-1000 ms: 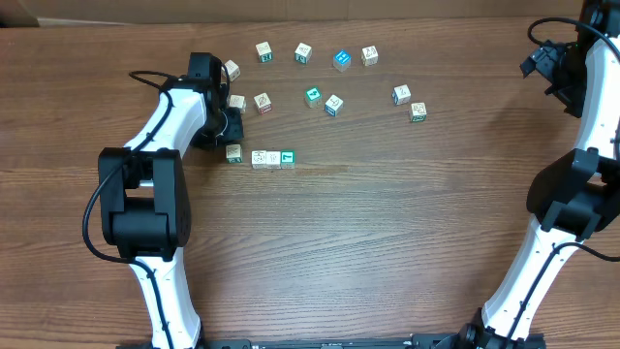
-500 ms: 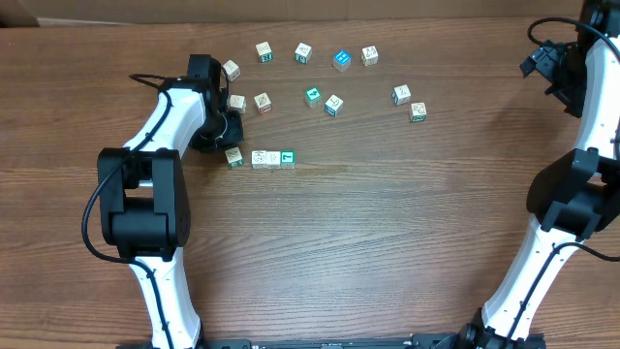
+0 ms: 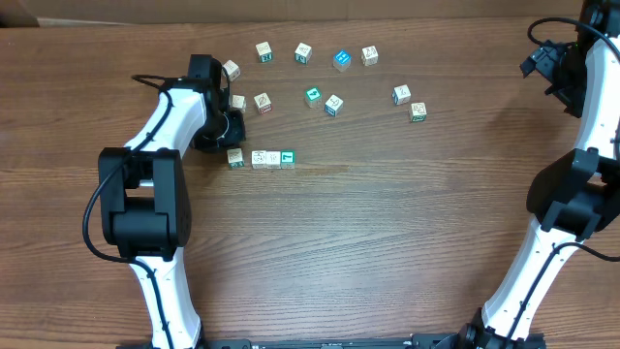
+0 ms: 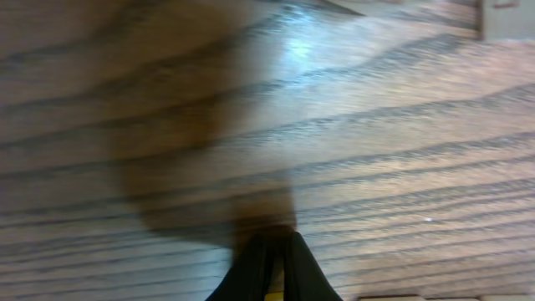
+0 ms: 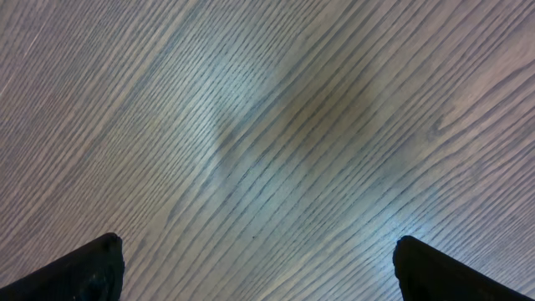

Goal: Form a horizontal line

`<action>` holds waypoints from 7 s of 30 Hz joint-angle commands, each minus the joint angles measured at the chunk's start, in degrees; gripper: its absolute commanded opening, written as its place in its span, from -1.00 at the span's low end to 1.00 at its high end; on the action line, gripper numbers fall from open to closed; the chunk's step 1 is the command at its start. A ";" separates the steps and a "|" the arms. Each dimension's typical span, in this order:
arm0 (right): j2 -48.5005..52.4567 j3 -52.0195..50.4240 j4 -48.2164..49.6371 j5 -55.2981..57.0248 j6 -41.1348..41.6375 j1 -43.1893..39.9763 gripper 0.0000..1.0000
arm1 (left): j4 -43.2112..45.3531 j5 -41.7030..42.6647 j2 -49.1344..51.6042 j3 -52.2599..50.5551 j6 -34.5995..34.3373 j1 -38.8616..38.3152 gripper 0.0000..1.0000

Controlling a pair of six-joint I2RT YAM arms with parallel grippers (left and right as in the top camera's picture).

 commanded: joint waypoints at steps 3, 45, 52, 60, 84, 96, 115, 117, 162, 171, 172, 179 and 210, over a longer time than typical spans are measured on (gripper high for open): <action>-0.96 -0.17 0.11 0.11 -0.22 -0.20 1.00 | 0.33 1.46 1.38 -0.07 1.22 -1.33 -0.90; -0.96 -0.20 0.11 0.13 -0.22 -0.20 1.00 | -8.44 -12.28 1.38 -0.07 -5.42 -0.44 -0.91; -0.96 -0.17 0.11 0.11 -0.22 -0.20 1.00 | -8.00 -12.28 1.38 -0.07 -5.40 -0.50 -0.90; -0.96 -0.17 0.11 0.11 -0.22 -0.20 1.00 | -6.54 -8.37 1.38 -0.07 -4.70 -0.63 -0.91; -0.96 -0.20 0.11 0.11 -0.22 -0.20 1.00 | -5.20 -7.82 1.38 -0.07 -4.76 -3.32 -0.92; -0.96 -0.17 0.11 0.11 -0.22 -0.20 1.00 | -6.49 -9.66 1.38 -0.07 -4.83 -3.32 -0.92; -0.96 -0.20 0.11 0.11 -0.22 -0.20 1.00 | -8.11 -9.29 1.38 -0.07 -5.51 -3.61 -0.91; -0.96 -0.20 0.11 0.11 -0.22 -0.20 1.00 | -8.07 -9.31 1.38 -0.07 -6.38 -3.61 -0.92; -0.96 -0.17 0.11 0.11 -0.22 -0.20 1.00 | -9.07 -8.55 1.38 -0.07 -8.41 -3.43 -0.91; -0.96 -0.20 0.11 0.11 -0.22 -0.20 1.00 | -15.10 -9.46 1.38 -0.07 -8.24 -3.39 -0.91; -0.96 -0.20 0.11 0.11 -0.22 -0.20 1.00 | -16.22 -9.27 1.38 -0.07 -8.28 -3.39 -0.91; -0.96 -0.20 0.11 0.11 -0.22 -0.20 1.00 | -20.35 -4.04 1.38 -0.31 -7.08 -3.61 -0.91; -0.96 -0.17 0.11 0.11 -0.22 -0.20 1.00 | -16.33 -0.11 1.38 -2.69 -7.78 -5.05 -0.91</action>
